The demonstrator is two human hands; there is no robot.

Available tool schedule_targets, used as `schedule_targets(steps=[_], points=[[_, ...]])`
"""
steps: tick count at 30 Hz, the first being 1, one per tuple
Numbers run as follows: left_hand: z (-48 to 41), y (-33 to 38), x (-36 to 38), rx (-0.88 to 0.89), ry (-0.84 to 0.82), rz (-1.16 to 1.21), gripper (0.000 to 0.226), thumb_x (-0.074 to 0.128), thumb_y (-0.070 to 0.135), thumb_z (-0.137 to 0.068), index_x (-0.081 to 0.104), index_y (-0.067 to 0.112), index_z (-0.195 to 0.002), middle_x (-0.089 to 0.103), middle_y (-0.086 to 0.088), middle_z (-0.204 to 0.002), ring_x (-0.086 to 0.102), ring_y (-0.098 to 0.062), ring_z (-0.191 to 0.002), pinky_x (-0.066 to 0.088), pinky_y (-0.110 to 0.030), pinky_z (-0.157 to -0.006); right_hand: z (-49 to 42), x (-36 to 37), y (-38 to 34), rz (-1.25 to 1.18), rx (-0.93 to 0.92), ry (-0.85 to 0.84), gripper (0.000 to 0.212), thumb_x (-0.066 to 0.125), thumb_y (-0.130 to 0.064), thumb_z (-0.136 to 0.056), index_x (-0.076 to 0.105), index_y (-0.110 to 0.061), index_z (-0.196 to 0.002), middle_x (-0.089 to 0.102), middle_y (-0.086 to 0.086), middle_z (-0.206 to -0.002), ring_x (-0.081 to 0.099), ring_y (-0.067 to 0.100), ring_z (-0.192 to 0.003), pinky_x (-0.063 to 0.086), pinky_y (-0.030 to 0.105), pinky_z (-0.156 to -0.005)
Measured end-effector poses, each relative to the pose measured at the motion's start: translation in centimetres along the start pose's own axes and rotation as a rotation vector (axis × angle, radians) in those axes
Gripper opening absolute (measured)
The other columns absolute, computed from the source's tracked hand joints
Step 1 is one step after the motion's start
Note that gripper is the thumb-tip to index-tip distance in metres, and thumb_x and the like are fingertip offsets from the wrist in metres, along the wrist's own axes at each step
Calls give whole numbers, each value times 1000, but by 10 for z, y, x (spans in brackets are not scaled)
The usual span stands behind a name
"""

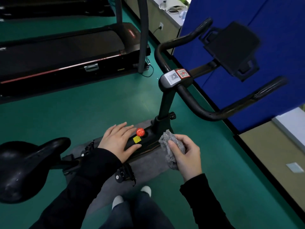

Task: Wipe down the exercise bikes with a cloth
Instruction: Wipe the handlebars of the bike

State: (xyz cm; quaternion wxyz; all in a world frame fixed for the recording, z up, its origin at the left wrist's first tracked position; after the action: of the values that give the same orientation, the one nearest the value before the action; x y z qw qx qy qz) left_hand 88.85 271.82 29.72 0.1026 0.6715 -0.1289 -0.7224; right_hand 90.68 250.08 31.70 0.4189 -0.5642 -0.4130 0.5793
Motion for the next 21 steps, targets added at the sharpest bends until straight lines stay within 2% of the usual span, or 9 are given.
schedule_targets(steps=[4, 6, 11, 17, 21], points=[[-22, 6, 0, 27, 0, 10, 66, 38, 63, -88, 28, 31, -145, 27, 14, -152, 12, -6, -143, 1, -27, -114, -21, -3, -5, 21, -19, 28, 15, 70, -10, -83, 66, -24, -86, 71, -6, -91, 66, 14, -92, 51, 34, -87], [-33, 11, -2, 35, 12, 25, 66, 40, 62, -89, 29, 29, -145, 28, 13, -152, 13, -7, -143, 2, -28, -115, -32, -5, -9, 17, -27, 37, 18, 70, -10, -83, 65, -27, -85, 71, -7, -91, 66, 15, -93, 51, 35, -89], [-59, 24, -7, 33, 51, 44, 67, 38, 61, -89, 27, 27, -146, 24, 12, -153, 12, -7, -143, 2, -28, -115, -61, -7, -16, 1, -75, 18, 24, 70, -9, -83, 64, -32, -81, 71, -15, -85, 67, 5, -84, 51, 22, -78], [-85, 35, -18, 86, 103, 66, 68, 39, 57, -91, 19, 26, -148, 18, 9, -156, 14, -10, -143, 6, -27, -113, -76, -8, -25, 22, -127, 84, 20, 70, -11, -84, 65, -31, -85, 70, -18, -87, 65, 0, -85, 48, 15, -78], [-106, 35, -31, 163, 147, 90, 67, 50, 49, -90, 28, 20, -146, 26, 2, -154, 25, -17, -141, 17, -32, -111, -80, -6, -32, 24, -142, 202, 9, 70, -15, -85, 69, -16, -94, 71, -6, -95, 65, 13, -94, 51, 33, -86]])
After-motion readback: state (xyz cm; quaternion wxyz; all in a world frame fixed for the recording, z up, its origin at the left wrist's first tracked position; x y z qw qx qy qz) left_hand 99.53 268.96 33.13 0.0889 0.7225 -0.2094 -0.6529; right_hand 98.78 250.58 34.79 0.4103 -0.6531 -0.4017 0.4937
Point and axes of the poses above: each hand's wrist, its own z-axis away from the middle knuckle, its own x-axis out of the palm, y = z × x, the point moved 1 cm from there along -z, towards the middle knuckle
